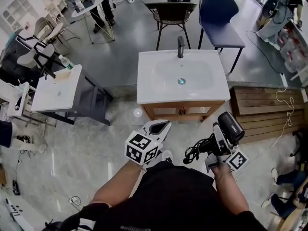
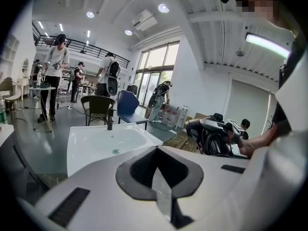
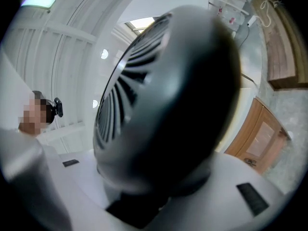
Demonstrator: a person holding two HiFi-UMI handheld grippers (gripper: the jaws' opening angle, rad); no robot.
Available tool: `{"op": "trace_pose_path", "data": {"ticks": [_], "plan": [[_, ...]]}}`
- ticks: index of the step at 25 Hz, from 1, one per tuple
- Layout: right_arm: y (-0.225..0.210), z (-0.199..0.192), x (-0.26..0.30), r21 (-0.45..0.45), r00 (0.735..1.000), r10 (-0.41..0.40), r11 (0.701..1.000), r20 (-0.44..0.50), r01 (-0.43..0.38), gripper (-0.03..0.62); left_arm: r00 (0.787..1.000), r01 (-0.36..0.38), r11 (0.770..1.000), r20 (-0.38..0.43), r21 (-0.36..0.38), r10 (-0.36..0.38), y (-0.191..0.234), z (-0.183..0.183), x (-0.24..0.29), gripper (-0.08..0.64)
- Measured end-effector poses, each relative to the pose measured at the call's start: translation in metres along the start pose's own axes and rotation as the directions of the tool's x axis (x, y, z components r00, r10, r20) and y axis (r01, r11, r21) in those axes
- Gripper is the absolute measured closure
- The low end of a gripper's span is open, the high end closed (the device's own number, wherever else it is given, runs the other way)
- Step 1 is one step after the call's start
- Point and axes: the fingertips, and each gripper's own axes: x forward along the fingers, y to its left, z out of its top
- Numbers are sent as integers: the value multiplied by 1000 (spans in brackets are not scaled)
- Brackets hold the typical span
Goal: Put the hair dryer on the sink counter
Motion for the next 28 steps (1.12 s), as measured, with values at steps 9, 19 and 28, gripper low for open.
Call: {"op": "trace_pose_path", "data": {"ticks": [9, 19, 28], "plan": [[-10, -10, 57, -26, 999, -19, 1000, -30, 18, 423, 1000, 16, 1000, -24, -17, -16, 55, -3, 9, 560], [-32, 6, 94, -29, 998, -37, 999, -46, 36, 423, 999, 24, 998, -39, -60, -26, 84, 11, 33, 560], [-75, 43, 152, -46, 994, -38, 998, -98, 34, 422, 999, -30, 998, -45, -62, 28, 116, 42, 75, 560]]}}
